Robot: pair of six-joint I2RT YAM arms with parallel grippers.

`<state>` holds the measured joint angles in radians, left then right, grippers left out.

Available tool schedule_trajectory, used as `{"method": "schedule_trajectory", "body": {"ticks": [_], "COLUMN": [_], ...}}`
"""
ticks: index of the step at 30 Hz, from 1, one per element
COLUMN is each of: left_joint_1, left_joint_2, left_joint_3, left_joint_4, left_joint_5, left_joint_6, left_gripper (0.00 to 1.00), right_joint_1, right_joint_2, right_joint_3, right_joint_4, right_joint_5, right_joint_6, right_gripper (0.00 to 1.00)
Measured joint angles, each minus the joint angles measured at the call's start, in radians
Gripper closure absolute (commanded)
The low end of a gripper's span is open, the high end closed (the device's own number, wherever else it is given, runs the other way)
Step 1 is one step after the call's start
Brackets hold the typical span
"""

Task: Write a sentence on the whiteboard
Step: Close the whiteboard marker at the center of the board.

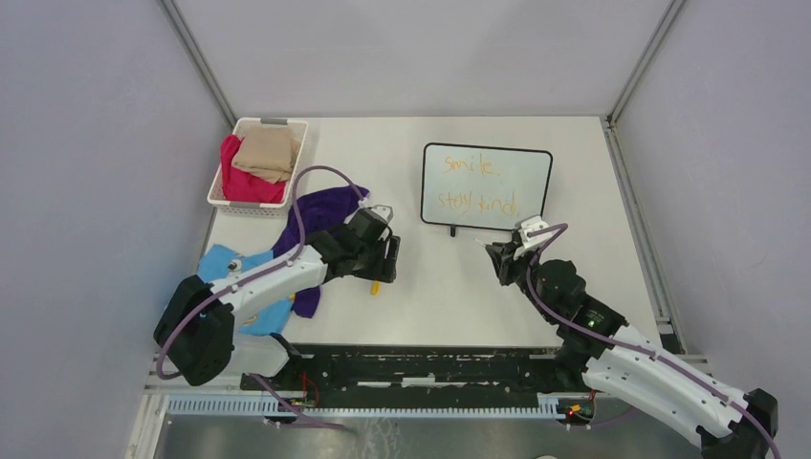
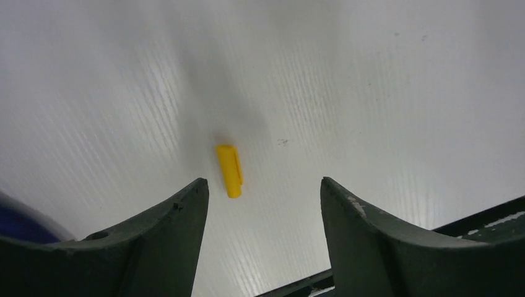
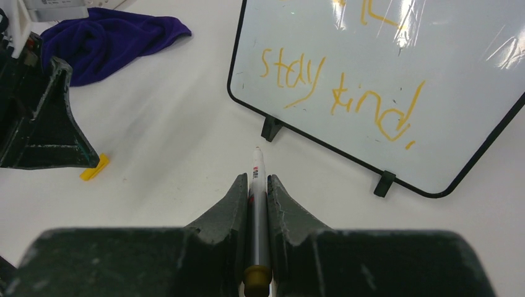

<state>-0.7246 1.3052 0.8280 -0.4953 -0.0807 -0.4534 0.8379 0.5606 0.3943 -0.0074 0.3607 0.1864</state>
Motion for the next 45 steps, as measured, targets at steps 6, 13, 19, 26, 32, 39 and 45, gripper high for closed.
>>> {"method": "schedule_trajectory", "body": {"ticks": [6,13,19,26,32,39,45], "left_joint_1": [-0.004,-0.004,-0.004,-0.004,-0.004,-0.004,-0.004], "left_joint_2": [0.105,0.190,0.247,0.254,0.254,0.257,0.257], "left_joint_3": [0.002,0.028,0.049,0.048,0.031,0.024,0.020], "left_joint_4": [-0.036,-0.049,-0.048,-0.041,-0.026,-0.025,-0.022], "left_joint_5": [-0.023,-0.026,-0.031,-0.041,-0.041,-0.055,-0.064], "left_joint_6": [-0.014,-0.015,-0.017,-0.036,-0.056,-0.062,-0.062], "left_gripper": [0.33,0.45,0.53,0.54,0.56,0.60,0.64], "right_joint_1": [0.000,0.000,0.000,0.000,0.000,0.000,0.000], "right_joint_2": [-0.047,-0.111,-0.122,-0.125,-0.117,-0.117,-0.119], "right_joint_3": [-0.020,-0.065,-0.066,-0.066,-0.066,-0.066,-0.066], "right_joint_4": [-0.026,-0.038,-0.050,-0.055,-0.055,-0.055,-0.055], "right_joint_5": [0.005,0.029,0.042,0.042,0.041,0.041,0.041], "right_joint_6": [0.003,0.026,0.034,0.036,0.037,0.037,0.037], "right_gripper": [1.00,1.00,1.00,1.00,1.00,1.00,1.00]}}
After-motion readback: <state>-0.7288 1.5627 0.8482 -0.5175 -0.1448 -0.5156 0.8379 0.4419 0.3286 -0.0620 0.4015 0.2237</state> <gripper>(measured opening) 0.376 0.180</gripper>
